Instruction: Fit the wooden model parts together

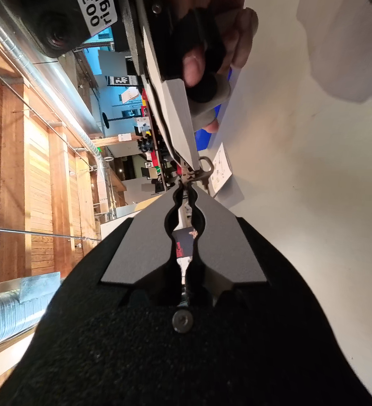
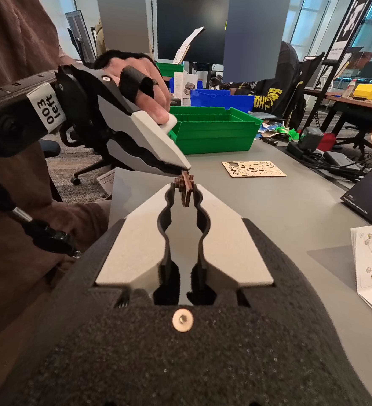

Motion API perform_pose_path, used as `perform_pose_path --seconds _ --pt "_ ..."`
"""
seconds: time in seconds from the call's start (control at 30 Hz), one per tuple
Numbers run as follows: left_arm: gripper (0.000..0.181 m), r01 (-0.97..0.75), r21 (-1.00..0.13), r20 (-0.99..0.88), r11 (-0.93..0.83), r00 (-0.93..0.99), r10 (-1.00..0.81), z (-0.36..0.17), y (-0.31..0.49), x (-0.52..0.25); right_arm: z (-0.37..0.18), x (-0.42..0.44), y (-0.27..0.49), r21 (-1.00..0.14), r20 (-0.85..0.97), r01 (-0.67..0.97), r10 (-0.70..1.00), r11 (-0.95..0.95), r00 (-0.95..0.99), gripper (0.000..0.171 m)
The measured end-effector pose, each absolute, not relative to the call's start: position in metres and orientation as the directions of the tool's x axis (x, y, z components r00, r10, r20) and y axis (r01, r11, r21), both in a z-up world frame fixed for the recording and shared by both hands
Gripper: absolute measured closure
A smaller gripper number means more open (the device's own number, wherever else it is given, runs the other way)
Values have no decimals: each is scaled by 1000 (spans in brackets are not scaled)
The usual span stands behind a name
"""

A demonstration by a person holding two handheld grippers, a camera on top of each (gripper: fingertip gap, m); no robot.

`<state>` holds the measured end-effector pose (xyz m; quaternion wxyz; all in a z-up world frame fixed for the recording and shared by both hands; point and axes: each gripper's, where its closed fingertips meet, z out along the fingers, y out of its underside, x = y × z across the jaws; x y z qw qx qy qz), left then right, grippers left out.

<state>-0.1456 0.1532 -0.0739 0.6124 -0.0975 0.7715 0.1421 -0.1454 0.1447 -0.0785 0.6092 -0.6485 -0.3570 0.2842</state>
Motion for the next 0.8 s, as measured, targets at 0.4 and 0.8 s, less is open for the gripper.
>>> perform_pose_path --seconds 0.4,0.8 --pt "145 -438 -753 -422 490 -249 -872 -91 139 -155 -75 -144 141 -992 98 121 819 36 565 155" --pt "166 -378 -910 -73 169 -257 -964 -77 125 -154 -76 -157 130 -991 105 124 868 51 485 155"
